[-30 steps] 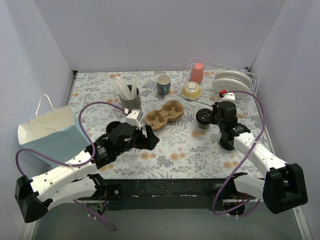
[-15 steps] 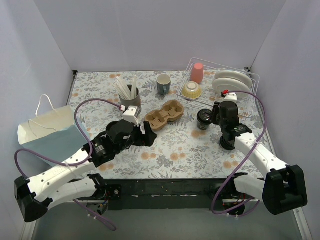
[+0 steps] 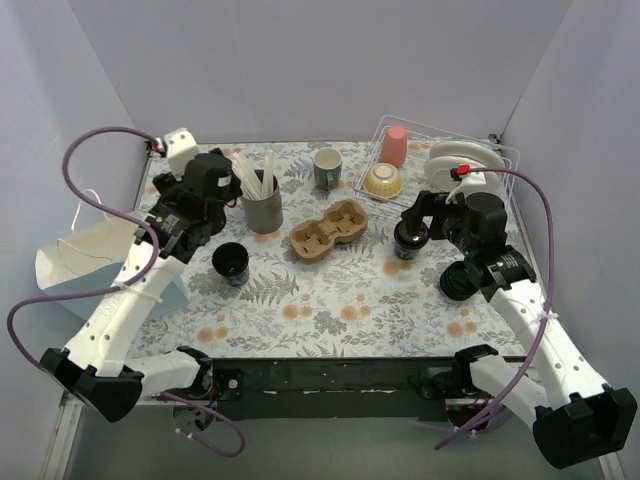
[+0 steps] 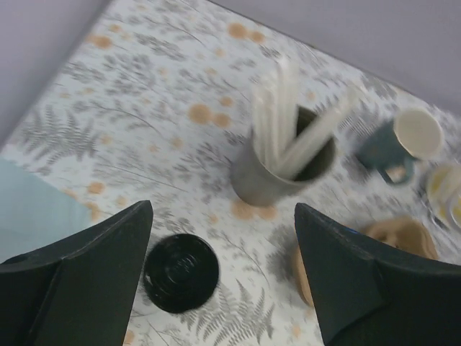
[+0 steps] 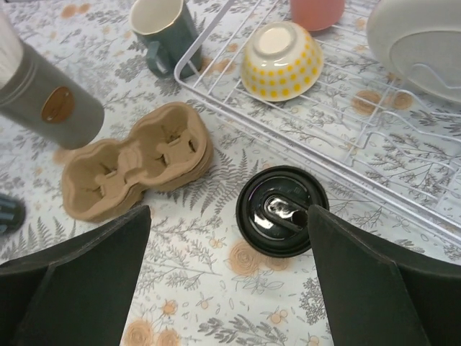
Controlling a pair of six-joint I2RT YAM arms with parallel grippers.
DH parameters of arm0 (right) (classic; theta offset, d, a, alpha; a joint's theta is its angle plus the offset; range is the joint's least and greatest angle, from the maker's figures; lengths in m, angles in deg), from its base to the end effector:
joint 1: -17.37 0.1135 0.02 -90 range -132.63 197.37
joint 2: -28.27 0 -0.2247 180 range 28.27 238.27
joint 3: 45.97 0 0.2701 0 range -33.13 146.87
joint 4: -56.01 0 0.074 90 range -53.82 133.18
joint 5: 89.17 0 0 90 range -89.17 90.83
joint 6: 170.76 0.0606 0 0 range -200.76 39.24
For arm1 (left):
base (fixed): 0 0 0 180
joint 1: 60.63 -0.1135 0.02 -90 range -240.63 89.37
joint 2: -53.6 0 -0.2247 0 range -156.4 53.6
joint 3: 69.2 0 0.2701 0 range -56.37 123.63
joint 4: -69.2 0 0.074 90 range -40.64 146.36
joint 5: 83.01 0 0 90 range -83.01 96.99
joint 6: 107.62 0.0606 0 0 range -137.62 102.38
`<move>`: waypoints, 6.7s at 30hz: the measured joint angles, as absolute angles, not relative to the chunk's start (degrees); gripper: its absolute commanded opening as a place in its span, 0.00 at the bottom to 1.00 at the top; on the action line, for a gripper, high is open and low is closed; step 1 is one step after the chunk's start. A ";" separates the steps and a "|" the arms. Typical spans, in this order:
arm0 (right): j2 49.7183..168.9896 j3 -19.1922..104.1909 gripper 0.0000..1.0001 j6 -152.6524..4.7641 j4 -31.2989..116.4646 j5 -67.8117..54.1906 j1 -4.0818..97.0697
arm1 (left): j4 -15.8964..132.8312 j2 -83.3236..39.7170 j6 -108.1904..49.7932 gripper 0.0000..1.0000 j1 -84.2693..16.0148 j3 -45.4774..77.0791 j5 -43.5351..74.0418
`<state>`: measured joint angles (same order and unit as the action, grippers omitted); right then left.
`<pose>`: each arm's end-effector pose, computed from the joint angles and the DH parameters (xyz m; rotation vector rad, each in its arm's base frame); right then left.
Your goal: Pack the takeout coffee
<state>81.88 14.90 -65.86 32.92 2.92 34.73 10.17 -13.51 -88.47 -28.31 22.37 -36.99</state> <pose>0.2718 0.0827 0.2918 -0.0143 1.8620 0.3584 0.2551 -0.1116 0.3656 -1.0400 1.7144 -0.3152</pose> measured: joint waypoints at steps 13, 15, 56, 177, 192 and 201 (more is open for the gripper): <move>76.52 15.14 0.96 -66.82 26.91 -9.67 34.75 | 0.29 -15.96 -83.33 0.68 -50.02 30.04 -42.37; 75.84 15.38 0.97 -67.07 26.05 -10.59 34.75 | 0.22 -16.28 -82.76 0.66 -51.96 29.13 -41.48; 68.37 24.25 0.96 -67.72 18.88 -12.84 34.75 | -4.13 -11.35 -76.93 0.00 -56.68 52.03 -7.12; 62.93 12.58 0.85 -61.58 17.75 -31.66 34.75 | 30.23 -9.33 -93.43 0.82 -26.26 19.46 36.44; 99.32 45.32 0.88 -76.55 20.76 -22.44 56.74 | 15.63 -18.89 -89.95 0.98 -45.60 26.33 7.37; 118.05 61.52 0.83 -89.34 11.67 -18.55 65.03 | 15.11 -15.30 -91.68 0.98 -50.23 18.50 4.21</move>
